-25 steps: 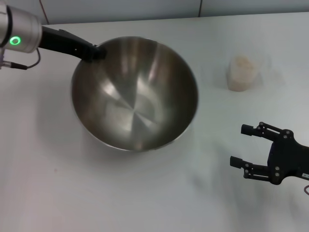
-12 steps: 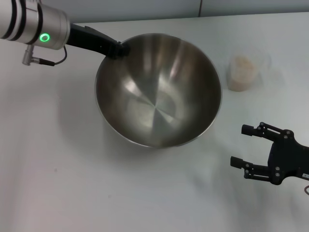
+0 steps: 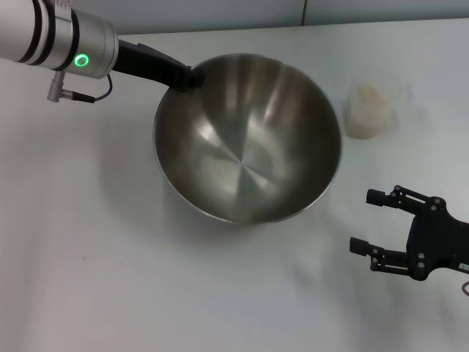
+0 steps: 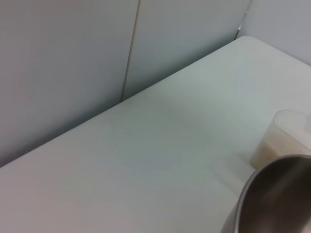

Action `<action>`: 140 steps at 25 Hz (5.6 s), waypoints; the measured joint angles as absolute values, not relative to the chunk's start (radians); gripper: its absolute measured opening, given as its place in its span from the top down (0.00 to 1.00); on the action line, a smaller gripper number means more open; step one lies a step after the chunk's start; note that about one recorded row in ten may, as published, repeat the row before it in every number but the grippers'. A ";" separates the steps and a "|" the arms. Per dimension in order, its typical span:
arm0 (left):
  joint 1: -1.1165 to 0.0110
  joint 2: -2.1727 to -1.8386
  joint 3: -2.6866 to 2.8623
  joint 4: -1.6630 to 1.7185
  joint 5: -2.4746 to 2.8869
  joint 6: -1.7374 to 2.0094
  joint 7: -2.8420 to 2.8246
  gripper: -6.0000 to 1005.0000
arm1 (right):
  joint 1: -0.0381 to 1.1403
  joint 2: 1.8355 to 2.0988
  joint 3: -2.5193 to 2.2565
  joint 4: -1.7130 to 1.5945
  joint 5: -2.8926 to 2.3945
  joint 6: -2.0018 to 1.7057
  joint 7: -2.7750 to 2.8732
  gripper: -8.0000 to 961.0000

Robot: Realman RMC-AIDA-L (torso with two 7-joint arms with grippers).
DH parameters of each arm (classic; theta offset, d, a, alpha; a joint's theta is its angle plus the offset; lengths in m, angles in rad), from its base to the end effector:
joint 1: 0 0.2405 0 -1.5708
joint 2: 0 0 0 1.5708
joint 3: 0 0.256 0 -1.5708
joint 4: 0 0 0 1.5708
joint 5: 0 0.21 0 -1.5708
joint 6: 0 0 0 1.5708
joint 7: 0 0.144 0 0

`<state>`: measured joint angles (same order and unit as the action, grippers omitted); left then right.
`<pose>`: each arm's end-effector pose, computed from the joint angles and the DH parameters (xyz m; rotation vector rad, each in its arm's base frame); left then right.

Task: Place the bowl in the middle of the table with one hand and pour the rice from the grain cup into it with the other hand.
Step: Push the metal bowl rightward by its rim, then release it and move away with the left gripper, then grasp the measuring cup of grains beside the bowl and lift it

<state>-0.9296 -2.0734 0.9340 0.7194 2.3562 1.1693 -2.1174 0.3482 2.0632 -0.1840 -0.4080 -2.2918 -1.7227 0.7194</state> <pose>-0.1555 0.4426 -0.0204 -2.6311 -0.8574 -0.1277 0.3371 0.2319 -0.0071 -2.5578 0.3553 0.7668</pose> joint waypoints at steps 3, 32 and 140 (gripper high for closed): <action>-0.930 -2.074 0.934 0.714 2.356 1.162 -2.117 0.95 | 0.348 2.063 -0.184 -0.408 -2.292 -1.723 0.719 0.14; -0.918 -2.073 0.934 0.610 2.314 1.058 -2.090 0.95 | 0.354 2.063 -0.185 -0.405 -2.292 -1.731 0.719 0.14; -0.178 -2.058 0.836 0.192 1.522 1.637 -0.500 0.14 | 0.177 2.089 0.358 0.196 -1.867 -1.413 0.053 0.19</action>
